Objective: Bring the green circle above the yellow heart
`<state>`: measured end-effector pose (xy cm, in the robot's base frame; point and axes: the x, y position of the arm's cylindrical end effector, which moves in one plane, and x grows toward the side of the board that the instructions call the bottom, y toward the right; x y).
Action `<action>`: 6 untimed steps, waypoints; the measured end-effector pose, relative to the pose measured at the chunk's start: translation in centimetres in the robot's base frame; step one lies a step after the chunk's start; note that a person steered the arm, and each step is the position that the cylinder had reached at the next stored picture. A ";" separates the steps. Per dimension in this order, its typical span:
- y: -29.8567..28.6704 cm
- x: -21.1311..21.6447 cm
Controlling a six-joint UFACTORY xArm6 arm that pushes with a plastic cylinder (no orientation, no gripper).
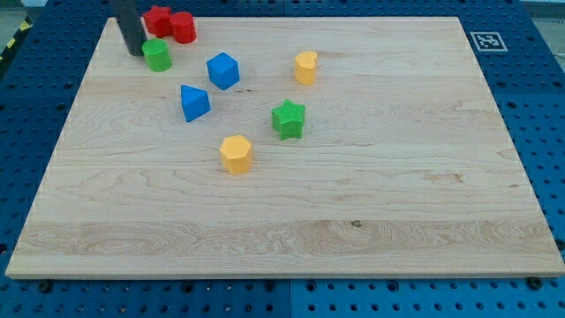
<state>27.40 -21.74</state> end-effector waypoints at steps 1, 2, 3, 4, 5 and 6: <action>0.5 1.6; 0.5 4.8; 0.5 4.7; 1.4 4.0; 3.8 3.2; 6.7 2.1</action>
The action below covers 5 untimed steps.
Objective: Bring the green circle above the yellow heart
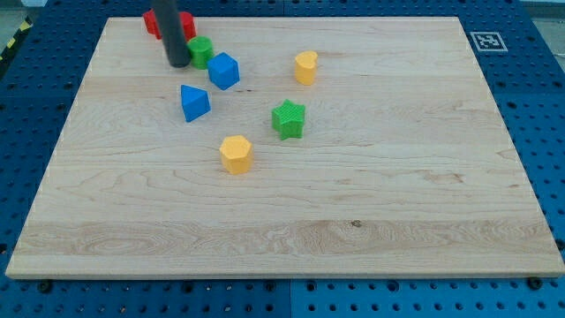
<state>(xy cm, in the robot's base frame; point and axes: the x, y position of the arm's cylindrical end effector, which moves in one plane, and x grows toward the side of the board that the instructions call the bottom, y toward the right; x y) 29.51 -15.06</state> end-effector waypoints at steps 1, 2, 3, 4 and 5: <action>3.2 -2.0; 6.5 -4.1; 9.3 -6.2; 12.7 -6.7; 16.1 -6.7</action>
